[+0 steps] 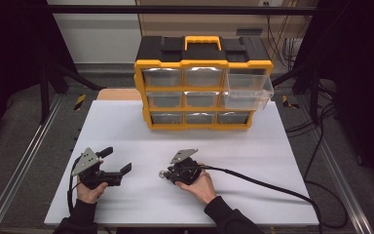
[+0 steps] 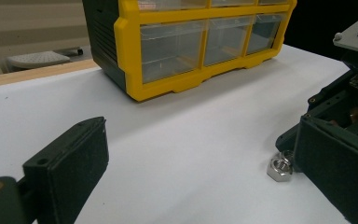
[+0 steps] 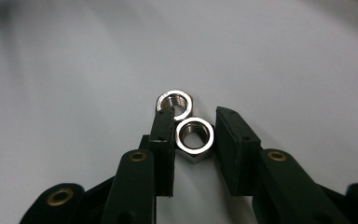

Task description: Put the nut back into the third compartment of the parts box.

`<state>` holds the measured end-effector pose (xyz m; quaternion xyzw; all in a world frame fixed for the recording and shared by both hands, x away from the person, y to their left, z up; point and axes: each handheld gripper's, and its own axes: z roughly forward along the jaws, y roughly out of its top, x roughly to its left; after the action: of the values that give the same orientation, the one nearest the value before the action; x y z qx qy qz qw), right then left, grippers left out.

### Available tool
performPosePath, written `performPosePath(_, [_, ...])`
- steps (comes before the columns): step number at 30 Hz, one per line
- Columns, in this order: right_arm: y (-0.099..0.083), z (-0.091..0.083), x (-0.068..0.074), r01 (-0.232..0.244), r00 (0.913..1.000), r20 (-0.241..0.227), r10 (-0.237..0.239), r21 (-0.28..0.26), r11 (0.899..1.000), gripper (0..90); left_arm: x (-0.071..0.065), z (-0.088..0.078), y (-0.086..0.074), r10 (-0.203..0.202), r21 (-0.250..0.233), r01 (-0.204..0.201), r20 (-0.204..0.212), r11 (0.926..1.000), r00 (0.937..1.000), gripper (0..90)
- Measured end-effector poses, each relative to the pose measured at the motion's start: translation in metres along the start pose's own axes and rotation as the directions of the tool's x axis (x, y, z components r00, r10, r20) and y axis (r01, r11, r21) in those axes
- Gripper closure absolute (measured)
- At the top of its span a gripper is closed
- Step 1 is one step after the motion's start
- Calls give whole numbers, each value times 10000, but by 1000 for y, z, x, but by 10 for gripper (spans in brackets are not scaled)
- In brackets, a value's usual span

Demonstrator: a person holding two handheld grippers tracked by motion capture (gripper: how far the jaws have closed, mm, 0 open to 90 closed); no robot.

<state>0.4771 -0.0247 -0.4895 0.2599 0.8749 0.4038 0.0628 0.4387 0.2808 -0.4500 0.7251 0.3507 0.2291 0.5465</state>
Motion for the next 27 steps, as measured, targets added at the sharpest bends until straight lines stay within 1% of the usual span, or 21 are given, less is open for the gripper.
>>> performPosePath(5, [0,0,0,84,10000,-42,-84,39,10000,696,0,0,0,1,-9,-1,-9,10000,10000,30])
performPosePath(10, [1,-1,-1,-32,9999,-130,33,124,9999,702,0,0,0,6,-5,-6,-21,10000,10000,30])
performPosePath(13, [0,-1,-1,-25,9999,-117,26,87,10000,702,0,0,0,2,-5,-2,-20,10000,10000,30])
performPosePath(16, [1,-3,-1,-77,9997,-211,80,120,9999,702,0,0,0,5,-3,-5,-17,10000,10000,30])
performPosePath(19, [3,-9,-1,-80,9997,-251,80,18,10000,702,0,0,0,-3,-16,3,-20,10000,10000,31])
performPosePath(21, [5,-15,0,39,9998,-186,-41,-72,10000,702,0,0,0,-6,-12,6,-18,10000,10000,31])
performPosePath(27, [14,-36,3,190,9995,-227,-201,-469,9987,702,0,0,0,-2,-27,2,-25,10000,10000,31])
